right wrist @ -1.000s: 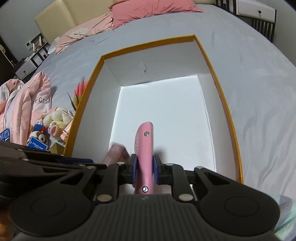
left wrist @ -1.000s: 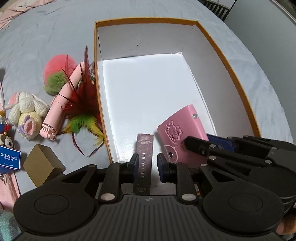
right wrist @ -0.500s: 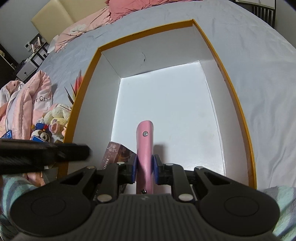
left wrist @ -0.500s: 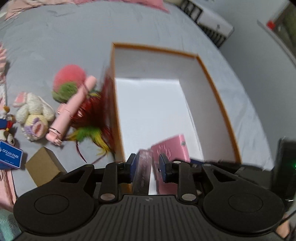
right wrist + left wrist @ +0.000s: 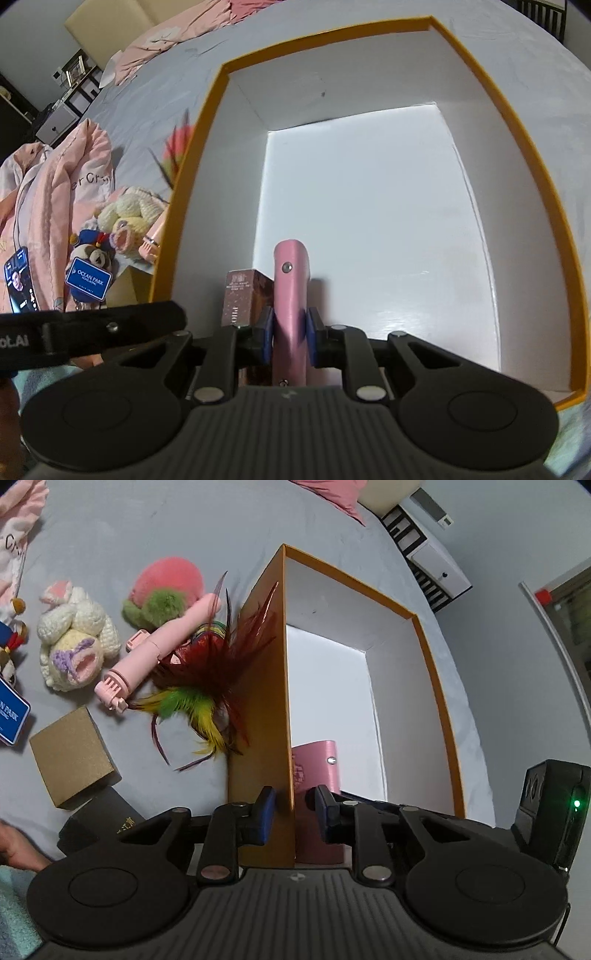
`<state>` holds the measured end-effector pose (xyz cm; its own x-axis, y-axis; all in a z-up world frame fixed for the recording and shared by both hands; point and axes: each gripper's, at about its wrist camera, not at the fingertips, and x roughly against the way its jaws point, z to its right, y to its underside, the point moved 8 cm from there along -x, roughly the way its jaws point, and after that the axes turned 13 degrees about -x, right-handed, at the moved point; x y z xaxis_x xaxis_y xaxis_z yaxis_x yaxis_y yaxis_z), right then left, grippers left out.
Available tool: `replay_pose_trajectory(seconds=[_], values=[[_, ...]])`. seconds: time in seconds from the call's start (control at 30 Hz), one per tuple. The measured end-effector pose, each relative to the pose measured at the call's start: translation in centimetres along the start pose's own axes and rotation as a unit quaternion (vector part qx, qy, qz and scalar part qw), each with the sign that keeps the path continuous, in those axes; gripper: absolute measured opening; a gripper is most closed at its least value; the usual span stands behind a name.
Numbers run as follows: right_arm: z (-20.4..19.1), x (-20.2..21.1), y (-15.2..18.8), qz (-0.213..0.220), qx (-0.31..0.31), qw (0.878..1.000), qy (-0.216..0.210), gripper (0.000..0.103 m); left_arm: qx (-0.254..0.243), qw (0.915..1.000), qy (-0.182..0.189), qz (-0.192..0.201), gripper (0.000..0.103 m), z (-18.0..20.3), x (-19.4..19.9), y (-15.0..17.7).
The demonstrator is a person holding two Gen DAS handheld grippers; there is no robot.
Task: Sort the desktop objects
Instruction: 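Lower both held items into the orange-rimmed box and open both grippers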
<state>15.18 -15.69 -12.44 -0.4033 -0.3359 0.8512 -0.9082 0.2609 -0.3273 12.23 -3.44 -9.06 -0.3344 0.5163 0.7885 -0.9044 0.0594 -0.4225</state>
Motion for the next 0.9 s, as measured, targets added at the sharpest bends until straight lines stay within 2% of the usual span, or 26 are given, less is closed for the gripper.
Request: replay_pose_trajectory(seconds=[0.2,0.3,0.37,0.4,0.6,0.73,0.83,0.9], values=[[-1.9,-0.4,0.6,0.0,0.028,1.0,0.007,0.021,0.011,0.9998,0.014,0.001,0.025,-0.5,0.1,0.0],[-2.0,-0.4,0.6,-0.001,0.032,0.999,0.005,0.025,0.022,0.9994,0.025,0.004,0.025,-0.9,0.4,0.1],[-2.0,-0.2,0.7,-0.003,0.033,0.999,-0.002,0.034,0.027,0.9992,0.028,0.01,0.025,-1.1,0.9,0.0],[-2.0,0.0,0.8,-0.004,0.035,0.999,-0.009,0.035,0.028,0.9991,0.028,0.014,0.025,-1.1,1.2,-0.1],[-2.3,1.2,1.3,0.003,0.032,0.999,-0.027,0.036,0.036,0.9988,0.018,0.029,0.025,-1.8,2.8,-0.2],[-2.5,1.8,1.4,0.015,0.041,0.999,-0.024,0.033,0.031,0.9991,-0.006,0.027,0.025,-2.2,3.1,0.3],[-2.5,1.7,1.4,0.02,0.054,0.998,-0.013,0.021,0.031,0.999,-0.02,0.026,0.025,-2.7,3.4,0.8],[-2.3,1.5,1.4,0.021,0.056,0.998,-0.009,0.017,0.03,0.9988,-0.03,0.025,0.025,-3.1,3.7,1.0]])
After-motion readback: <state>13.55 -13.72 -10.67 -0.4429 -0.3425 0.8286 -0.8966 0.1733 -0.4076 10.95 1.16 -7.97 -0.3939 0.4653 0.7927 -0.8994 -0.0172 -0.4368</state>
